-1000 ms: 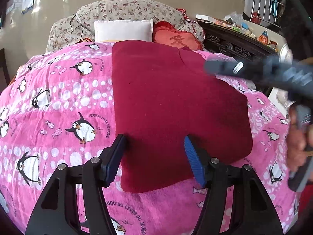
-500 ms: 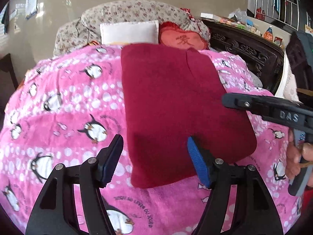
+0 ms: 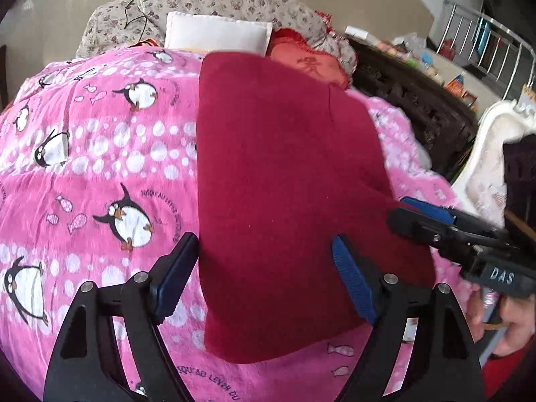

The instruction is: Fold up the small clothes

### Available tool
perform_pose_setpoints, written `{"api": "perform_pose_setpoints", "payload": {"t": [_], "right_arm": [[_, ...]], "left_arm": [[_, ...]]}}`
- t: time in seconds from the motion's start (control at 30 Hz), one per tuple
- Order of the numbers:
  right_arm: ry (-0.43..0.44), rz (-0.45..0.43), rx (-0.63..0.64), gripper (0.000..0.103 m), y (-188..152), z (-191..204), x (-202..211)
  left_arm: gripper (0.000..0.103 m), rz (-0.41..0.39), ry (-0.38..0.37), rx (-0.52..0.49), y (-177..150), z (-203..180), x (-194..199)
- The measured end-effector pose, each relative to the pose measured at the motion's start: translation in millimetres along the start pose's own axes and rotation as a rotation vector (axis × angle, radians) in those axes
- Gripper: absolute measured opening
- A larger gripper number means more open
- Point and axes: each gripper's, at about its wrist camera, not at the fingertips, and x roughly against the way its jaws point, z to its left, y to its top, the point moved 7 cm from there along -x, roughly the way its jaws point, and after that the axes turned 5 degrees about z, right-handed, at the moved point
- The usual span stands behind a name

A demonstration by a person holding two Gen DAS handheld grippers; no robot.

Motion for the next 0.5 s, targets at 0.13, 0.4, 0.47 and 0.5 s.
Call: {"api": "perform_pose_setpoints", "payload": {"t": [0.13,0.4,0.47,0.5], "right_arm": [[0.0,-0.019,-0.106,0.082,8.5,-31.4,-2.9],[0.195,0.05,-0.198,0.082,16.7,-36.5,-46.6],[0.238,0.056,-0.197,0.079,16.7,-29.2,-57.0],[0.23,0.054,-0.18,0.069,16.5,-26.1,-58.3]], "left_arm": [[0.083,-0.05,-0.015,0.036,22.4,9.3,10.6],[0.083,0.042,-0.129,0.136,34.8,24.5,-29.5],[0.083,0.062,-0.185,0.166,31.5,21.6,-38.1],[0.083,0.068,-0.208,0.169,29.4,18.4,-40.6]]}}
